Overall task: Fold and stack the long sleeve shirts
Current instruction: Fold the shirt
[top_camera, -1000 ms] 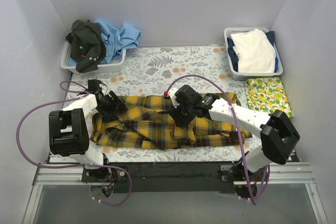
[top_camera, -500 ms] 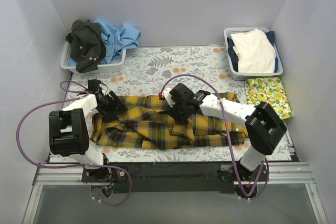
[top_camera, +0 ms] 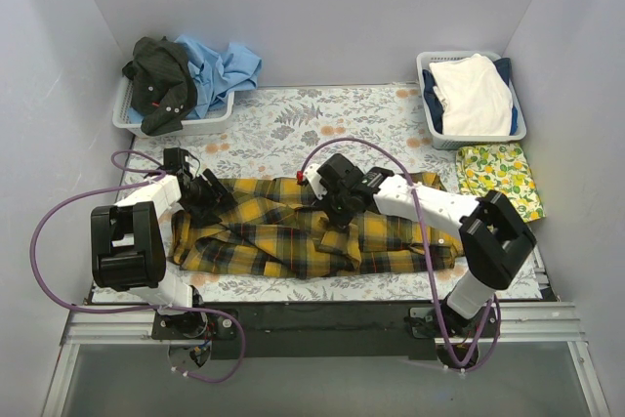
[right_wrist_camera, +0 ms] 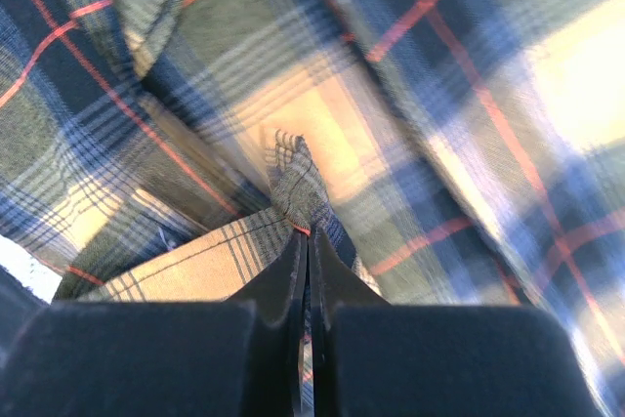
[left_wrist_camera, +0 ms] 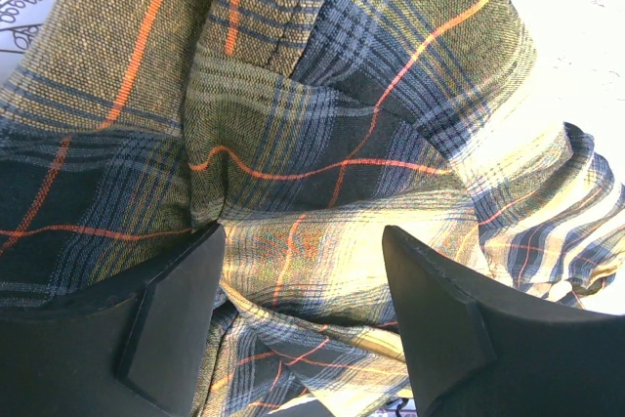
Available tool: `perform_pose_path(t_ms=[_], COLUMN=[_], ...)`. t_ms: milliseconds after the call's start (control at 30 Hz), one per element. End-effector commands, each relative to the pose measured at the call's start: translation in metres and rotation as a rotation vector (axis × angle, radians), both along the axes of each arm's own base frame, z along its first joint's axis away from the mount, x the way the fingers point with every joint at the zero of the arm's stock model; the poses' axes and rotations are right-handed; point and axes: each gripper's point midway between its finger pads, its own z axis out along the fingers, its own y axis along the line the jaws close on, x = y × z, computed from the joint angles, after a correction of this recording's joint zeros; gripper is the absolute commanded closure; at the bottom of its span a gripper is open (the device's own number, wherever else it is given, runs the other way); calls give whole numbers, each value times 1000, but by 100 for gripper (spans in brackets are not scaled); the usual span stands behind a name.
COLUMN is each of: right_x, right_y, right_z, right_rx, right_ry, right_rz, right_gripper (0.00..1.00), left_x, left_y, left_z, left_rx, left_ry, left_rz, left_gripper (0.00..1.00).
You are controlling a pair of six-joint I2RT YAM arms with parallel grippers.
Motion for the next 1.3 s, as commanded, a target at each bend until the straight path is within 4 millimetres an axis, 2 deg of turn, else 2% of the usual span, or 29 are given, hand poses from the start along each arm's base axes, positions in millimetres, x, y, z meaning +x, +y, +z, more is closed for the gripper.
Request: perform_pose_path(t_ms=[0, 33, 67, 100, 167, 267, 400, 433, 467, 533, 600, 733, 833, 867, 967, 1000, 1067, 1100, 1133, 1167, 1267], right_x=[29, 34, 39, 45, 56, 68, 75, 76, 74, 75, 75, 77, 82, 84, 87, 89, 92, 92, 94, 97, 104], right_y=[-13, -17, -20, -23, -37, -59, -86, -96, -101, -105, -103, -91, -85, -83, -84, -84, -85, -86, -87, -86, -94], right_z=[64, 75, 95, 108, 139, 175, 208, 208, 217, 223, 239, 251, 251, 245, 233, 228, 224, 212, 210, 212, 204], right_rx=[57, 70, 105, 122, 155, 196, 249, 237, 265, 299, 372, 436, 429, 412, 382, 385, 402, 392, 398, 426, 411], right_ry=[-212, -245, -298, -344, -451, -585, -716, -741, -763, -799, -847, -890, -897, -891, -885, -890, -896, -888, -893, -907, -920], right_rz=[-130, -151, -179, -206, -282, -394, -535, -573, -590, -602, -595, -527, -510, -504, -512, -523, -537, -539, -544, -556, -614], right_gripper=[99, 99, 99, 99, 99, 99, 99, 99, 99, 99, 99, 99, 99, 99, 99, 99, 99, 99, 99, 99, 99], left_x=[-12, -12, -12, -11, -11, -10, -8, -7, -7, -5, -4, -2, 5, 8, 22, 29, 37, 43, 46, 48, 52], left_y=[14, 14, 14, 14, 14, 15, 14, 15, 15, 15, 15, 15, 16, 15, 17, 19, 23, 25, 26, 28, 30], left_z=[-20, -19, -19, -19, -18, -17, -14, -13, -13, -11, -10, -6, 4, 8, 31, 47, 62, 74, 86, 91, 110], left_rx=[87, 89, 88, 88, 87, 89, 87, 89, 89, 89, 89, 90, 89, 88, 95, 101, 120, 124, 130, 141, 149], left_ry=[51, 49, 50, 47, 45, 41, 30, 28, 27, 23, 19, 11, -17, -28, -101, -147, -195, -229, -265, -284, -339], left_rz=[-6, -6, -4, -4, -5, -2, -4, -4, -2, -1, -2, 1, 9, 12, 27, 39, 62, 77, 86, 92, 107], left_gripper=[34, 34, 34, 34, 34, 34, 34, 34, 34, 34, 34, 34, 34, 34, 34, 34, 33, 33, 33, 32, 32])
